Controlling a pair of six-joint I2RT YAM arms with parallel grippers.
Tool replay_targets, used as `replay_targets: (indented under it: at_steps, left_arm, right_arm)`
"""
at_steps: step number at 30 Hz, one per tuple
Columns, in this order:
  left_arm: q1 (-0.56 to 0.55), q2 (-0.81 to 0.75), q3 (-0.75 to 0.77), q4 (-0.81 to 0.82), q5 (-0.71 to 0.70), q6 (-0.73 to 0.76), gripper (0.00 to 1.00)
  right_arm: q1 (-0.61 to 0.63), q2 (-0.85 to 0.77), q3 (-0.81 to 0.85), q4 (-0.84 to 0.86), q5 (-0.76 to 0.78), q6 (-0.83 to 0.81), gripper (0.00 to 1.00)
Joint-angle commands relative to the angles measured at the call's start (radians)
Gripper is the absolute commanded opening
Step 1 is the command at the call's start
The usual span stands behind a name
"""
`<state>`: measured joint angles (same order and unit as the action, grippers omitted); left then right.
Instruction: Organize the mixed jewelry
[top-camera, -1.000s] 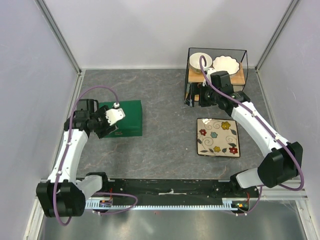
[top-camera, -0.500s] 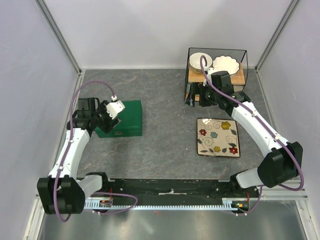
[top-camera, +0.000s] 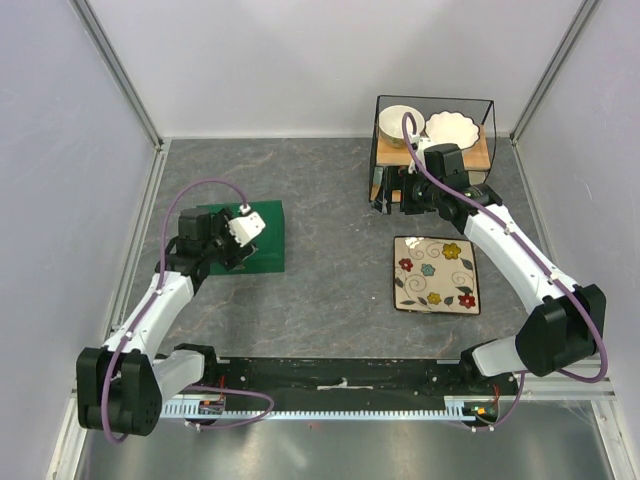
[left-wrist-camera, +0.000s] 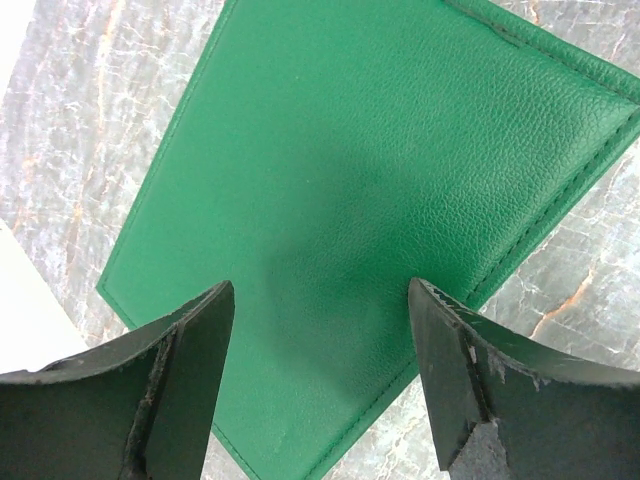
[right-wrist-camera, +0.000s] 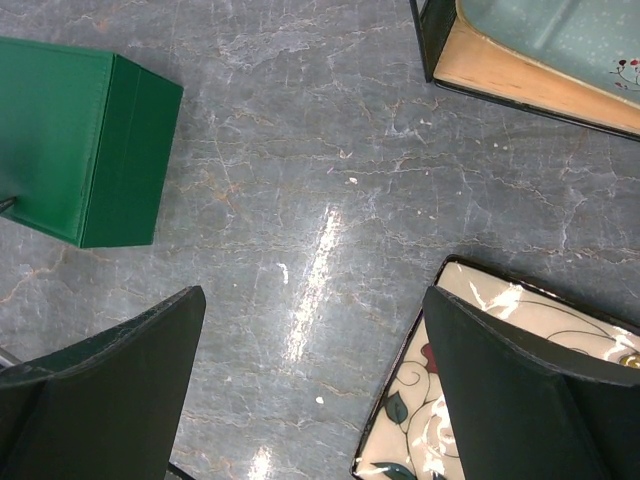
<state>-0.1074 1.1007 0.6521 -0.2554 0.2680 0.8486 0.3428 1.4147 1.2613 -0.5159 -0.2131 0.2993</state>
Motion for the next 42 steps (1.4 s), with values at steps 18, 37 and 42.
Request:
replay_targets:
  at_steps: [18,37,42]
  left_arm:
    - [-0.006,-0.070,0.493,-0.182,-0.015,-0.603,0.98]
    - [-0.009,0.068,0.854,-0.194,0.000,-0.835,0.99]
    - [-0.009,0.071,0.851,-0.194,-0.001,-0.824,0.99]
  right_arm:
    - [-0.011,-0.042,0.153,-0.029,0.270,-0.206,0.98]
    - [-0.021,-0.227,0.314,0.074,0.650,-0.371,0.98]
    - [-0.022,-0.211,0.323,0.074,0.658,-0.370,0.98]
